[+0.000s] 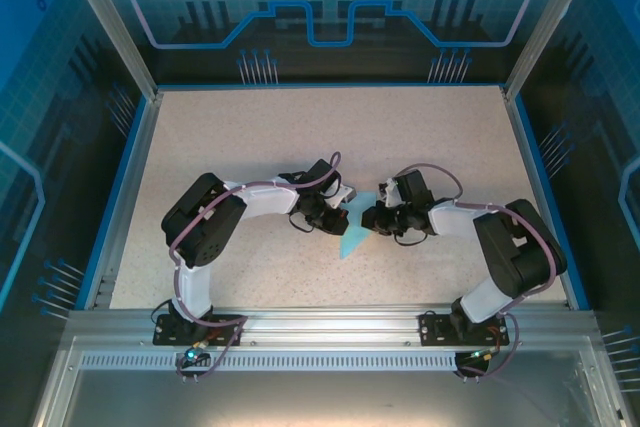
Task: Fold a paper plane with a square sheet of paper (pick it up from the middle)
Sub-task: Third fold the triangle at the center of the table.
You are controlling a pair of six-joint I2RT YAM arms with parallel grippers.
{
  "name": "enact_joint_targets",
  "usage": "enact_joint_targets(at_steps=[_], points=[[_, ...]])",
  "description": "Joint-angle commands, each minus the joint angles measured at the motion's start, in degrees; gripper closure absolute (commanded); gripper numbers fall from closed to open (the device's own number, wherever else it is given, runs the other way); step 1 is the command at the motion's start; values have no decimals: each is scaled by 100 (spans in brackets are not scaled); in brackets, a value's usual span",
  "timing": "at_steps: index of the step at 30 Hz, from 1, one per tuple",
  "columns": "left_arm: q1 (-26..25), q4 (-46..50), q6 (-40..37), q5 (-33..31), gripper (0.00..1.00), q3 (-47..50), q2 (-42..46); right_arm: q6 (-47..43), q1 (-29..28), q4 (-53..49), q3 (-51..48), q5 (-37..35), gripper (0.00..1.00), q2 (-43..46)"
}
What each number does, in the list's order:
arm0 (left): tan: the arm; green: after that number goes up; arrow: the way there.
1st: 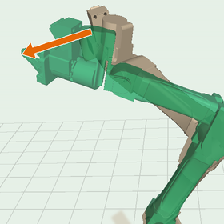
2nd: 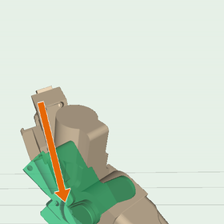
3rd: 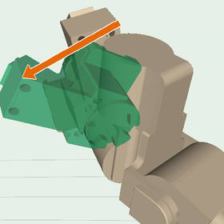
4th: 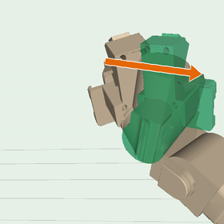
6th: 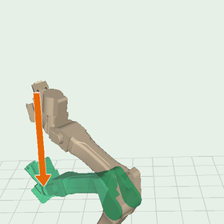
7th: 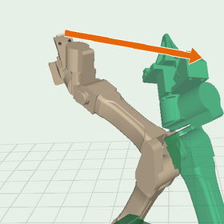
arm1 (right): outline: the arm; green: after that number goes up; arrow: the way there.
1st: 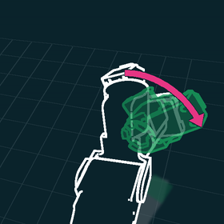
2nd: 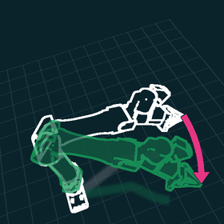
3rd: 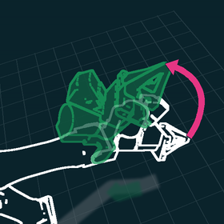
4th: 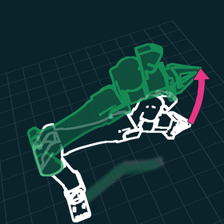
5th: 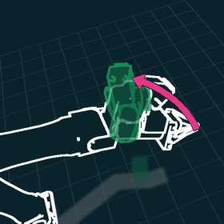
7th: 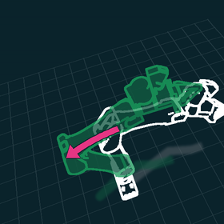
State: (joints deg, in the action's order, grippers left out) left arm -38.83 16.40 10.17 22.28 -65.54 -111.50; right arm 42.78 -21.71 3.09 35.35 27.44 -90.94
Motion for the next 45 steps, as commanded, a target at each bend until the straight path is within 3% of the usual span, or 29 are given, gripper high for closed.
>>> enact_joint_targets(at_steps=[1,6,15,28,32,36,38,39,42,45], points=[[24,263,-42,-173,94,38,10,-193,128,-89,-19,-91,86,-262],[24,264,-39,-171,94,49,15,-160,254,197,-150,24,87,-649],[24,291,-41,-180,94,72,41,-405,341,-561,235,24,85,220],[22,253,-26,-176,93,120,89,-527,460,-406,123,-163,86,-530],[21,239,40,-163,89,158,221,-515,458,-494,141,68,84,-192],[21,190,255,-155,74,195,577,-780,470,-1137,368,-99,82,369],[21,180,338,-163,72,204,822,-880,515,-1314,393,-154,81,538],[24,155,404,-215,66,213,961,-910,544,-1389,401,-175,80,611],[22,231,593,-502,60,229,1318,-964,598,-1519,321,-259,76,786],[23,213,782,-387,63,299,1519,-1025,627,-1601,247,-310,73,909]])
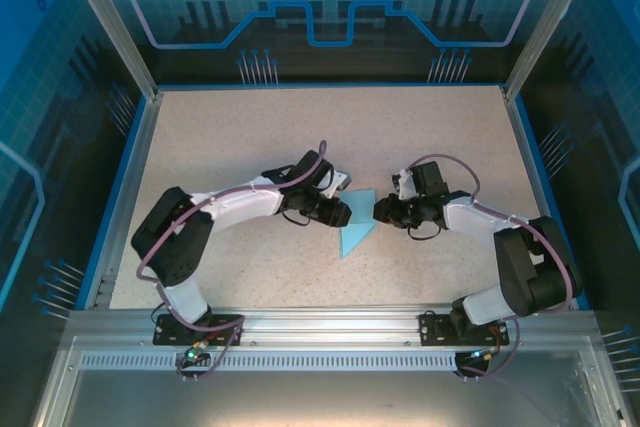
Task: Fold a paper plane with a square sheet of paper (pick it up from the middle)
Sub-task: Third fold the triangle at the center of the table, then fourth fold the wing at the center of the table.
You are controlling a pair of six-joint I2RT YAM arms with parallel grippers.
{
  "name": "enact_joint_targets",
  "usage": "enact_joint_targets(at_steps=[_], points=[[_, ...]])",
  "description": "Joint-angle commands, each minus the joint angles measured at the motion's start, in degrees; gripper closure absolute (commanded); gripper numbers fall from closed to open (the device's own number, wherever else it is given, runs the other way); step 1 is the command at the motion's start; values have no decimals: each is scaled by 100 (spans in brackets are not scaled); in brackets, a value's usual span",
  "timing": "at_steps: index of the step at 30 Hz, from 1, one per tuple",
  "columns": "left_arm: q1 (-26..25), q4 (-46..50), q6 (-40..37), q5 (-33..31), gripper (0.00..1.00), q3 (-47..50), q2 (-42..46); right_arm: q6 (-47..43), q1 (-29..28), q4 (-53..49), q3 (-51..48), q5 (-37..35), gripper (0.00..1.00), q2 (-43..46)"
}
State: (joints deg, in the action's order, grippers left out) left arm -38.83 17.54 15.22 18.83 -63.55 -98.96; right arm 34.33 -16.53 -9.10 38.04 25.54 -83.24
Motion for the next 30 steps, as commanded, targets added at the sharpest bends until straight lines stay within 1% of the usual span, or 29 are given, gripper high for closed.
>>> enact_joint_targets(at_steps=[1,3,4,6,9,12,20,30], points=[[9,80,322,60,66,122,294,-181,124,-406,-37,-153,72,178],[-58,72,341,220,73,166,350,-173,145,-358,-94,-117,68,228],[-76,38,357,330,76,184,343,-186,150,-328,-104,-47,64,228],[-105,-74,392,654,80,198,231,-206,147,-294,-85,81,62,167],[-174,-49,372,636,85,100,-71,-211,146,-215,-75,197,57,71],[-175,-126,491,528,90,31,-363,-234,146,-174,-13,365,55,-102],[-175,-299,521,372,91,-96,-829,-225,140,-43,36,464,53,-470],[-172,-307,473,297,92,-112,-1061,-159,83,265,140,758,53,-783]])
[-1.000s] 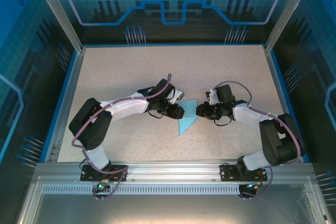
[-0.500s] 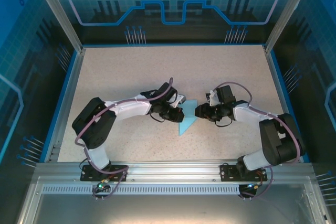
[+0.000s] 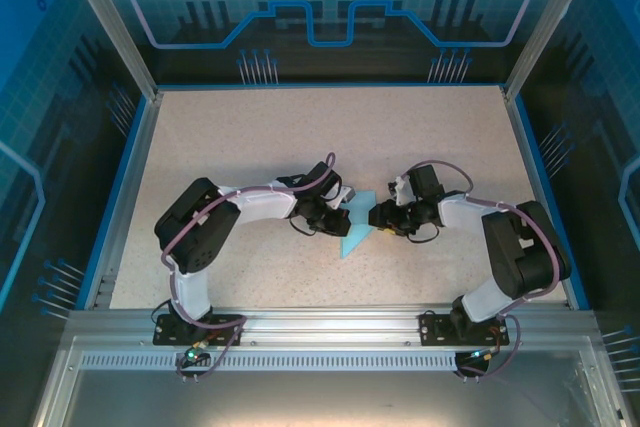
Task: Fold a paper plane with a square sheet of paper (pick it up from the middle)
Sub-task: Fourth fold the wing at the center of the table.
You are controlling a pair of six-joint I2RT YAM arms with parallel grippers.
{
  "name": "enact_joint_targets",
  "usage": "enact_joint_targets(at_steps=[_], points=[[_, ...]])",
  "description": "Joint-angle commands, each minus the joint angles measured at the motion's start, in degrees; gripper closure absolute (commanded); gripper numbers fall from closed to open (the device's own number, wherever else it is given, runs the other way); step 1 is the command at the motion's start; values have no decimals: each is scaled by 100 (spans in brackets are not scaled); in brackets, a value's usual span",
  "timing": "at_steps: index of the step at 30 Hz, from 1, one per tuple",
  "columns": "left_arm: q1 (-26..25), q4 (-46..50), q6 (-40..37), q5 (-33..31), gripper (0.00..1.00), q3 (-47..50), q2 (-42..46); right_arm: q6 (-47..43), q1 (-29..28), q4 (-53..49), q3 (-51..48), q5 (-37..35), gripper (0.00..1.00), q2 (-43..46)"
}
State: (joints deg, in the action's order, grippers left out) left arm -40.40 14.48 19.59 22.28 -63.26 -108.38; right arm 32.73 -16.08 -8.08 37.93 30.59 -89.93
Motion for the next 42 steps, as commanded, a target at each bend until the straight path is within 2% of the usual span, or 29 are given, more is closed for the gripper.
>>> enact_joint_targets(at_steps=[1,11,18,23,28,31,38,42], points=[[-19,2,36,-49,92,-134,-130,18,18,179,161,263,53,-144],[-17,0,22,-94,92,-70,-113,-31,-87,236,280,431,55,-275],[-16,2,39,-162,92,-38,-22,-576,-115,17,293,647,57,-345],[-19,-7,36,-154,92,-2,61,-828,-112,-33,394,715,64,-529],[-13,-42,77,-181,91,109,226,-886,-113,-135,507,683,76,-637],[-12,-198,194,-200,87,296,484,-814,-144,-173,505,659,83,-607],[-212,-393,549,-538,62,828,1329,17,-460,-239,332,36,88,-62],[-631,-334,683,-980,60,1006,1533,501,-730,-329,206,-448,88,407]])
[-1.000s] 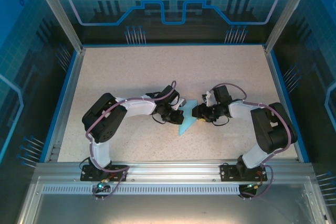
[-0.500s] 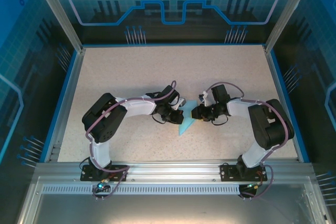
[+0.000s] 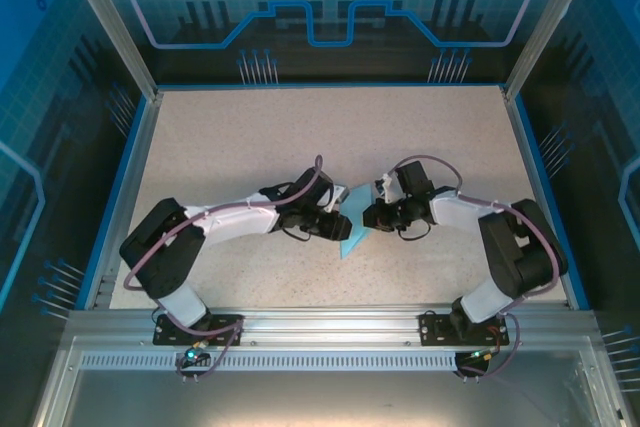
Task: Fold a paper plane with a square sheet of paper (pick it up from the middle)
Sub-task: Fourth fold the wing at the center of the table.
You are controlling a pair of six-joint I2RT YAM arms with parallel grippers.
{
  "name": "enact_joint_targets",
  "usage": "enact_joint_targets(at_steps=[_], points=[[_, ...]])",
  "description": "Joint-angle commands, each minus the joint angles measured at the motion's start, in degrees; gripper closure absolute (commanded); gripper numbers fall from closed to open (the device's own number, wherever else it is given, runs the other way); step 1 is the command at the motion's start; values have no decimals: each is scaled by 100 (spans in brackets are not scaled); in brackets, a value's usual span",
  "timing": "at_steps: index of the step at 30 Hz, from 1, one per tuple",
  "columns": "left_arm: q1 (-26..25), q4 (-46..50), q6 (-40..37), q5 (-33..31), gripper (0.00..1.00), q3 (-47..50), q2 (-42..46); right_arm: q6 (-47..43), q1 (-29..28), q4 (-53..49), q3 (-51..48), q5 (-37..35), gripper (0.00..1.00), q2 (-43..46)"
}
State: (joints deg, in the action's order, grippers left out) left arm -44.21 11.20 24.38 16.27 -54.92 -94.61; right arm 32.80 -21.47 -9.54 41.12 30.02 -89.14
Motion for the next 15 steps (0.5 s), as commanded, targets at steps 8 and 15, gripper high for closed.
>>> enact_joint_targets(at_steps=[8,15], points=[[-767,-374,444,-990,52,587,378,1225,-729,-59,-376,-985,89,680],[-1102,-273,207,-1554,47,387,48,1262,-744,-193,-193,-1084,88,670]])
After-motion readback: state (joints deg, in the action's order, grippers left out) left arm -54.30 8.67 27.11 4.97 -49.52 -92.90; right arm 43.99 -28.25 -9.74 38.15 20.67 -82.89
